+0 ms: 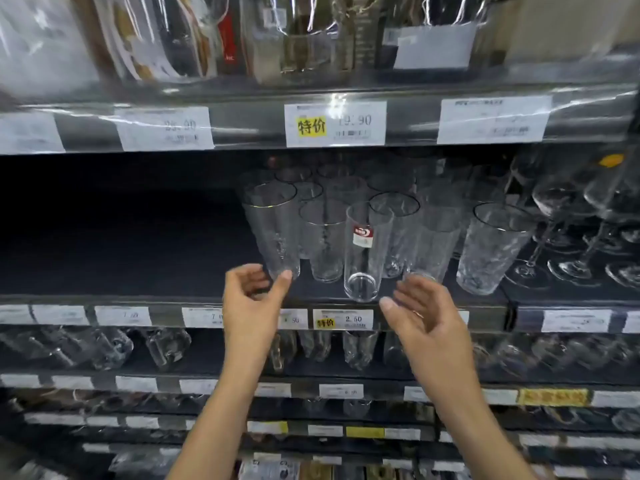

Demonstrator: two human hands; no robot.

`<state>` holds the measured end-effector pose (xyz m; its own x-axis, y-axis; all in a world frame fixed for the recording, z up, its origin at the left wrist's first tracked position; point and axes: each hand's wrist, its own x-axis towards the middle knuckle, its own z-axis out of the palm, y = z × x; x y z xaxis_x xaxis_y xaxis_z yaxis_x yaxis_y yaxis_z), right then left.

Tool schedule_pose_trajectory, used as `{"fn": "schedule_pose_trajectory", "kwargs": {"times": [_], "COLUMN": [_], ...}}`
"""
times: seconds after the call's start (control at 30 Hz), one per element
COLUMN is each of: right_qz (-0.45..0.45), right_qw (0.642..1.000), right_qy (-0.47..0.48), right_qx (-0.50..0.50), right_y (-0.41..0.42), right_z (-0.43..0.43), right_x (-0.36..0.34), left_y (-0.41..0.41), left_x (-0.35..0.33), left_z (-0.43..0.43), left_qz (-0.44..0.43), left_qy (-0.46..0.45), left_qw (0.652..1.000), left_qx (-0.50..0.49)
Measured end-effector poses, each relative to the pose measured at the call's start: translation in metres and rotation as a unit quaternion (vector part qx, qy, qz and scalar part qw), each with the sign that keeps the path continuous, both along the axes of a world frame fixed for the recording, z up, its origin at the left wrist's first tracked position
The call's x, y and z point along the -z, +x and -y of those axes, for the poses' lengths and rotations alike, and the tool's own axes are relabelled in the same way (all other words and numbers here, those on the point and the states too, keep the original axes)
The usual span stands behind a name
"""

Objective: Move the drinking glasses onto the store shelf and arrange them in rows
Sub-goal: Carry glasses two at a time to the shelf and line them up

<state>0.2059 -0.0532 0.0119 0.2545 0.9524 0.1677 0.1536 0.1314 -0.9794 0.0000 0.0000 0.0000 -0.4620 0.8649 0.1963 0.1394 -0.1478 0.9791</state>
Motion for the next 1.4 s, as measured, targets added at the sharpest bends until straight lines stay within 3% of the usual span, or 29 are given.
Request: {"fn": "schedule_pose_trajectory", "kwargs": {"times": [0.4,0.73,1.0,1.17,1.4], "right_qz": [0.078,0.159,0.171,0.144,0.032], "right_qw": [0.991,0.975,0.973,0.983,0.998], "right_qy": [-0.012,-0.025,-0.030,-0.016,0.024], "right_qx": [0.112,0.157,0.150,0.115,0.058], "right_y": [-0.055,-0.061,-0.053,-0.046,-0.045], "right_z": [-0.043,-0.062,-0.070,-0.071,-0.054], "right_x": [0.005,0.009,0.007,0.009,0.005], "left_y": [-0.027,-0.022,-0.021,-0.020,-0.026], "left_x": [-0.005,-0.008,-0.007,-0.008,-0.014], "left_z": [-0.065,-0.073,-0.075,-0.067,-0.026], "left_qz": [-0.043,-0.093,-0.117,-0.105,-0.056], "left_qy": [-0.016,-0.047,-0.049,-0.033,0.011], "left_qw": [0.993,0.988,0.988,0.992,0.998], "left_qx": [0.107,0.109,0.086,0.054,0.015]}}
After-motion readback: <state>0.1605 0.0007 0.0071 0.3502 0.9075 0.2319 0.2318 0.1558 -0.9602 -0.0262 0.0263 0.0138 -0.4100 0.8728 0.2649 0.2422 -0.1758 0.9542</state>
